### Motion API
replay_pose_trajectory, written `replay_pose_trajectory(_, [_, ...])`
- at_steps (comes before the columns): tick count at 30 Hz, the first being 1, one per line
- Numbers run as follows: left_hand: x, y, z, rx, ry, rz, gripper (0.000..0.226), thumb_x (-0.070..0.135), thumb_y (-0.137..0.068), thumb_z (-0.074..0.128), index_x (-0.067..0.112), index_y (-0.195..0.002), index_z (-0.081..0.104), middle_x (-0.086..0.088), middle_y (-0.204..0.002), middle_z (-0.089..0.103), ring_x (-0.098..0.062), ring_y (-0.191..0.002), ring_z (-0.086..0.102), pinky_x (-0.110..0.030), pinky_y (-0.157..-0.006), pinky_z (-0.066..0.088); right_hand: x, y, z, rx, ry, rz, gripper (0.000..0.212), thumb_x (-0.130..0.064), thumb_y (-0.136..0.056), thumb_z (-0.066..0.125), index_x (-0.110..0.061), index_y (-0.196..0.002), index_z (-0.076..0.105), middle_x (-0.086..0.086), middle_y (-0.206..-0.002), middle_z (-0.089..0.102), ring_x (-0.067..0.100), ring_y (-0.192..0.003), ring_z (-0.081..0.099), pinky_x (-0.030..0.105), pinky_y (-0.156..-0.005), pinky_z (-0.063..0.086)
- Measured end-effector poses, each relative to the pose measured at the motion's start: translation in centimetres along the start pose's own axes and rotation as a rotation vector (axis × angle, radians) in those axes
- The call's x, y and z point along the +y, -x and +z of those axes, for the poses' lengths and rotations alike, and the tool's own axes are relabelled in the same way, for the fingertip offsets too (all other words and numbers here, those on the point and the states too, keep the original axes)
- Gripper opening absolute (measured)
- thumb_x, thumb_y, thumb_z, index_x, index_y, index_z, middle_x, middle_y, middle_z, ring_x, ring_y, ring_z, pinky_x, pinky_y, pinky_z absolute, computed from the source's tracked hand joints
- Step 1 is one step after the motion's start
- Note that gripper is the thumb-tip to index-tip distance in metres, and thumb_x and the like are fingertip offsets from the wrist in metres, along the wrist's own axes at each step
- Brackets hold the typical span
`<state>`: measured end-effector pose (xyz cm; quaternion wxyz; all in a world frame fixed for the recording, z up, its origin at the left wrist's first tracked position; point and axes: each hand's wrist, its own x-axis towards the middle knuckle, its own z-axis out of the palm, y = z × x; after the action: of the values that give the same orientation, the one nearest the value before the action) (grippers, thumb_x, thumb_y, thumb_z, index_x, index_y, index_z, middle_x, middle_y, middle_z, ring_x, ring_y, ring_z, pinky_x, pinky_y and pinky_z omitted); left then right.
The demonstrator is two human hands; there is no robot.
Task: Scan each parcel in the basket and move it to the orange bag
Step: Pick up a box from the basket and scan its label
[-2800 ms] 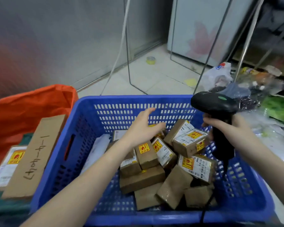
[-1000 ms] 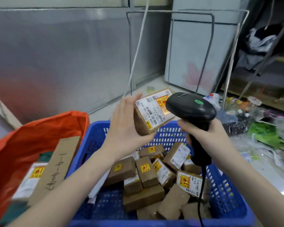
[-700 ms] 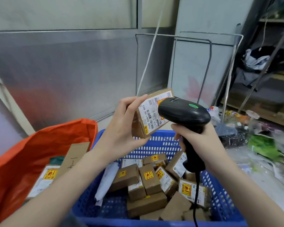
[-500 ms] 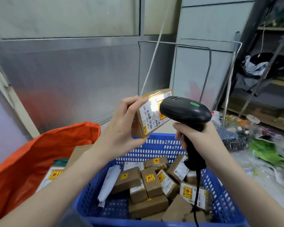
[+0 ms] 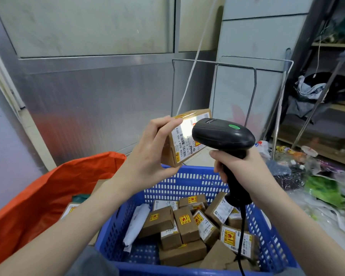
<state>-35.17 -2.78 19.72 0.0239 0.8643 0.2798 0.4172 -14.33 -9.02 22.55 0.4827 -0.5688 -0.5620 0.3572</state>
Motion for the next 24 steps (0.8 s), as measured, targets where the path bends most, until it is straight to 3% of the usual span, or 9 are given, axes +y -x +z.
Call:
replay_pose_trajectory(5, [0.1,-0.1,-0.5,0.023,-0.036,0.010,0.085,0.029,-0.073,0.073,0.029,-0.142,0.023,0.003,-0.141,0.025,-0.007,-0.136,0.025,-0.006,-0.098,0.038,-0.3,-0.1,0.1,0.014,0.019,-0.007,0.028,-0.017,-0.089,0.061,-0.007,-0.063,0.058,0.001,-0.043,0.054,0.011,-0.038,0.046,0.021,-0.049,0.042])
replay_pose_trajectory(9, [-0.2,0.0,-0.9,0.027,-0.041,-0.004,0.086,0.029,-0.073,0.073,0.029,-0.143,0.022,0.001,-0.141,0.026,-0.009,-0.137,0.026,-0.007,-0.103,0.034,-0.7,-0.1,0.5,0.005,0.038,-0.018,0.029,-0.017,-0.088,0.061,-0.006,-0.062,0.060,0.003,-0.044,0.055,0.013,-0.040,0.047,0.023,-0.050,0.042])
replay_pose_trajectory(14, [-0.7,0.5,-2.0,0.068,-0.065,-0.040,0.087,0.030,-0.071,0.074,0.028,-0.141,0.024,0.003,-0.137,0.029,-0.006,-0.130,0.030,-0.003,-0.098,0.034,-1.0,-0.4,1.5,-0.003,0.039,-0.048,0.025,-0.016,-0.088,0.062,-0.005,-0.066,0.061,0.005,-0.046,0.057,0.014,-0.041,0.050,0.024,-0.053,0.045])
replay_pose_trajectory(16, [-1.1,1.0,-2.8,0.079,-0.082,-0.067,0.088,0.033,-0.071,0.074,0.028,-0.141,0.023,0.004,-0.136,0.030,-0.006,-0.127,0.034,-0.006,-0.098,0.037,-1.0,-0.7,2.1,-0.013,0.049,-0.052,0.023,-0.017,-0.089,0.062,-0.004,-0.071,0.061,0.002,-0.042,0.055,0.009,-0.038,0.050,0.018,-0.049,0.044])
replay_pose_trajectory(20, [-2.3,2.5,-4.9,0.128,-0.144,-0.144,0.087,0.046,-0.069,0.069,0.026,-0.142,0.025,0.006,-0.133,0.035,-0.006,-0.121,0.039,-0.031,-0.100,0.040,-1.1,-1.6,4.2,-0.055,0.048,-0.043,0.018,-0.018,-0.089,0.062,-0.008,-0.074,0.065,-0.001,-0.040,0.053,0.006,-0.036,0.048,0.015,-0.045,0.042])
replay_pose_trajectory(24, [-4.2,4.8,-7.3,0.181,-0.175,-0.221,0.089,0.044,-0.068,0.073,0.025,-0.141,0.027,0.010,-0.130,0.036,-0.002,-0.120,0.038,-0.019,-0.100,0.036,-0.7,-2.4,7.8,-0.112,0.043,-0.036,0.013,-0.022,-0.088,0.063,-0.010,-0.089,0.066,-0.001,-0.044,0.055,0.004,-0.042,0.052,0.018,-0.053,0.045])
